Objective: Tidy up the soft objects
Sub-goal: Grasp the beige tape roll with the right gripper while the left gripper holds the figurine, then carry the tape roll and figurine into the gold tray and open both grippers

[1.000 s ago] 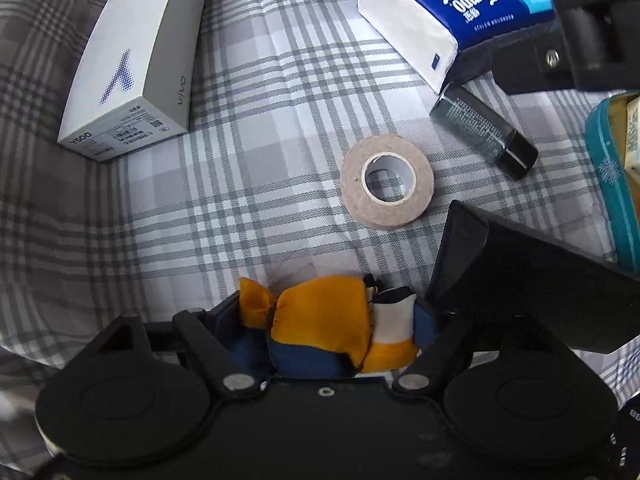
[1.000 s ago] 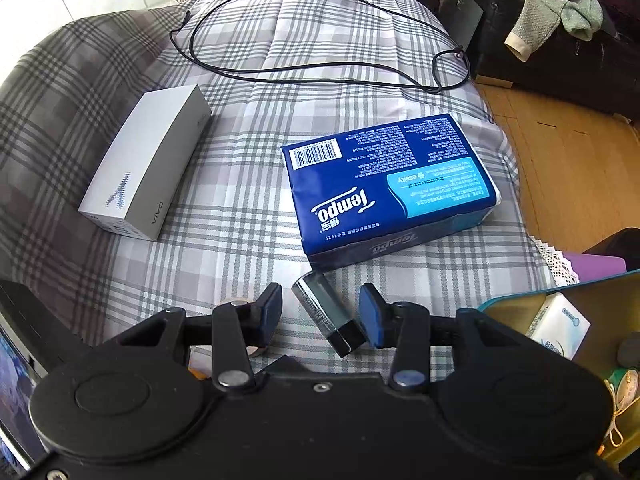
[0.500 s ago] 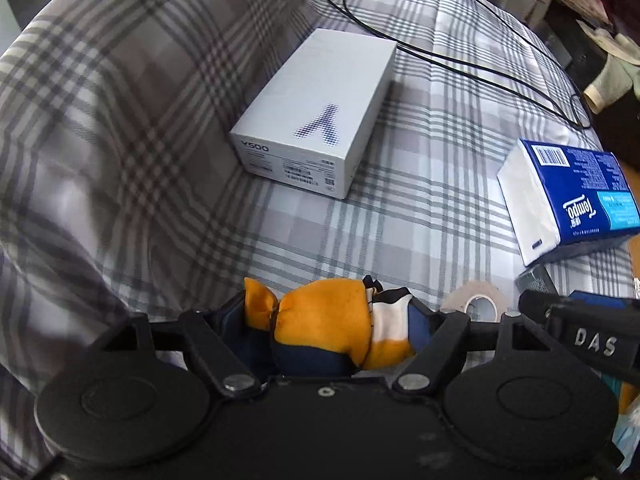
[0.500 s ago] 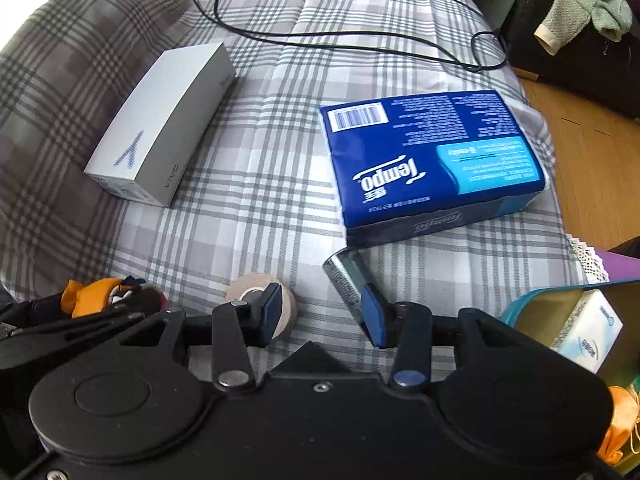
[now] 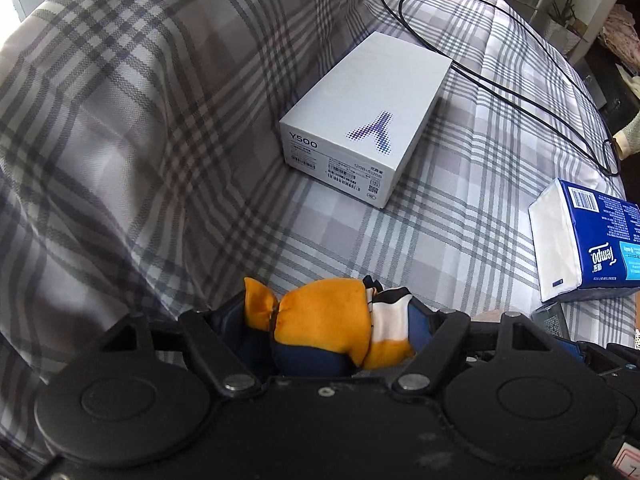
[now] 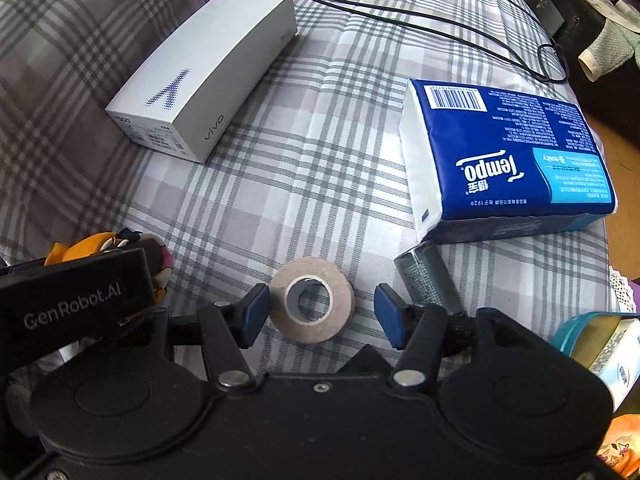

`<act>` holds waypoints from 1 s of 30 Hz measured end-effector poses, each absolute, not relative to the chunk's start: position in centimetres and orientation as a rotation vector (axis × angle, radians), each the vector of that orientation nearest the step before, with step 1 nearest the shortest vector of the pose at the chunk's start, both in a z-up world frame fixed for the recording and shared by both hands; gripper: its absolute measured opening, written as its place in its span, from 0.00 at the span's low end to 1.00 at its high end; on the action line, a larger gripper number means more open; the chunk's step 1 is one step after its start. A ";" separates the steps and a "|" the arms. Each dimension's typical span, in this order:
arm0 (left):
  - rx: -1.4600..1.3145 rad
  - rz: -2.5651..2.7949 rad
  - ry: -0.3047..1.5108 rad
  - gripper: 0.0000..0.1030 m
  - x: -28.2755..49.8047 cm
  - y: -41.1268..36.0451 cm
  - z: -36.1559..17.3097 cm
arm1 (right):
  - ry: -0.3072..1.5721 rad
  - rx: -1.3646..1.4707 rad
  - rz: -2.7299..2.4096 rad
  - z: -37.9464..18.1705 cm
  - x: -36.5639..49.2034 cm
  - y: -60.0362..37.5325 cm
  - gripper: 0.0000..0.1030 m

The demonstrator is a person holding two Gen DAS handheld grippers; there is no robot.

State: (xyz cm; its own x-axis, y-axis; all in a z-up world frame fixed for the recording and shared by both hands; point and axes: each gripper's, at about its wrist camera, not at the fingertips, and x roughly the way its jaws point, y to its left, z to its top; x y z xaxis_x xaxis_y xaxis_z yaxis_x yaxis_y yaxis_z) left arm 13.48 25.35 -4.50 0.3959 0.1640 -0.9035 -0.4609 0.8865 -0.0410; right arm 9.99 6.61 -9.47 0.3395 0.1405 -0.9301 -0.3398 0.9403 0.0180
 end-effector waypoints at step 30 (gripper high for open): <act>-0.191 0.344 1.098 0.73 14.0 23.5 -4.7 | 1.073 -0.122 0.070 -0.1 8.0 -9.8 0.46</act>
State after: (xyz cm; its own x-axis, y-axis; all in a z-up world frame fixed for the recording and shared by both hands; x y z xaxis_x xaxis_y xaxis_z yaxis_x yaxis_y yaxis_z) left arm 14.01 23.51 -4.65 0.4095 0.1777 -0.8949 -0.3646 0.9310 0.0180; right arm 7.95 -9.85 -0.12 0.4765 -0.0025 -0.8792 -0.1164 0.9910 -0.0659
